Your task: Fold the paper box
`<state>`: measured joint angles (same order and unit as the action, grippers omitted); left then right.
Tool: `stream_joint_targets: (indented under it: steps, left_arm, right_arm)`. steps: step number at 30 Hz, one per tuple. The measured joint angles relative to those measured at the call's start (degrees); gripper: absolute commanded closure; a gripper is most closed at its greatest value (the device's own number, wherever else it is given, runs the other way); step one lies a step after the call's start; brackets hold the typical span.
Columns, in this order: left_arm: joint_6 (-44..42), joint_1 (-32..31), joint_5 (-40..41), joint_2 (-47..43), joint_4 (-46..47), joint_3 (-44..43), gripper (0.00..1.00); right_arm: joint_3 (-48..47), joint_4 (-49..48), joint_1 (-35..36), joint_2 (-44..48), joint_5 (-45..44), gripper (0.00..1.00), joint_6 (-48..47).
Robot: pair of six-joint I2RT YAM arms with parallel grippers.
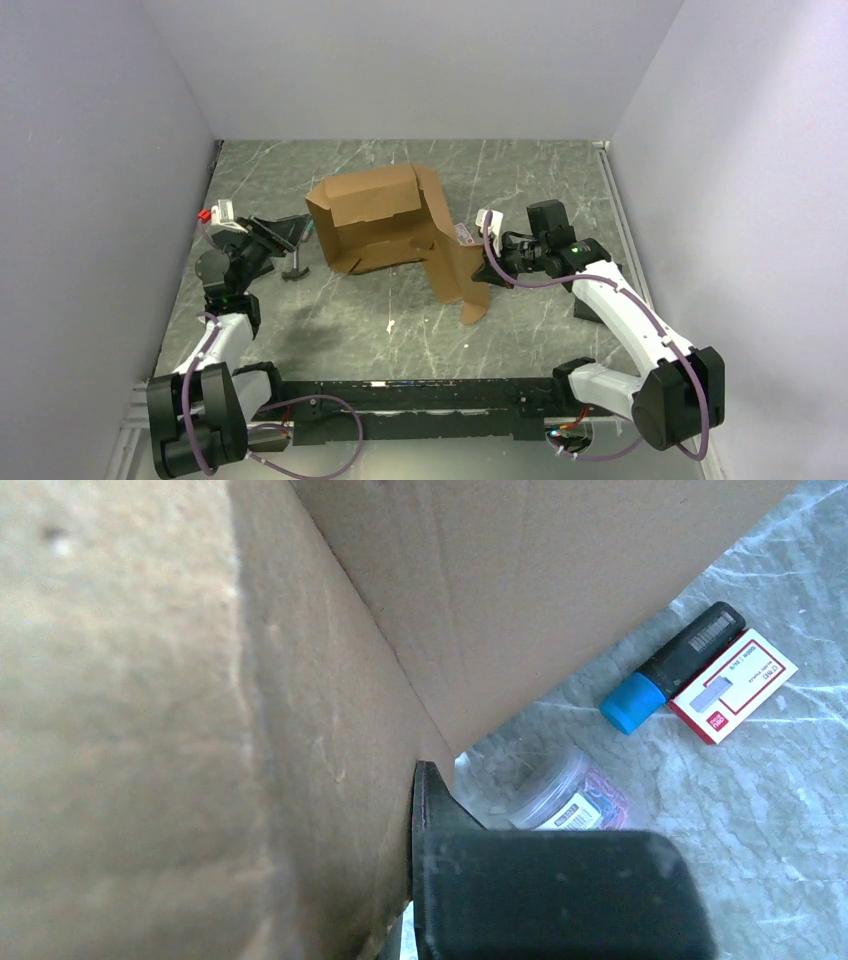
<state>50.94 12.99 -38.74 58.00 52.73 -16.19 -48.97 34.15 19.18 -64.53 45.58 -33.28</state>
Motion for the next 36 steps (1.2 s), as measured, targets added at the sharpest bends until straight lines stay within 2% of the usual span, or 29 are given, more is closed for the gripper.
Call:
stream_joint_targets:
  steps: [7,14,19,25,32,36]
  left_arm:
    - [0.85,0.0,-4.07,6.95,4.9,-0.26,0.56]
    - [1.64,-3.17,-6.71,13.79,7.41,-3.45,0.65]
    - [-0.59,-8.11,-6.27,13.66,6.32,-5.51,0.68]
    - [-6.08,-13.11,-2.05,8.83,-2.12,-5.95,0.72]
    - [-10.91,-19.15,3.65,5.92,-12.57,-9.29,0.72]
    - [-12.48,-20.06,7.21,4.17,-16.37,-9.53,0.62]
  right_arm:
    - [0.0,-0.02,0.63,-0.7,0.2,0.93,0.0]
    - [0.0,-0.24,1.7,-1.14,0.2,0.93,0.0]
    - [0.0,-0.33,2.49,-1.44,0.2,0.93,0.0]
    - [0.0,0.09,3.48,-1.46,0.33,0.94,-0.24]
    - [-0.04,-0.04,4.55,-1.6,1.03,0.94,-0.74]
    - [-0.04,-0.04,4.52,-1.66,0.96,0.93,-0.61]
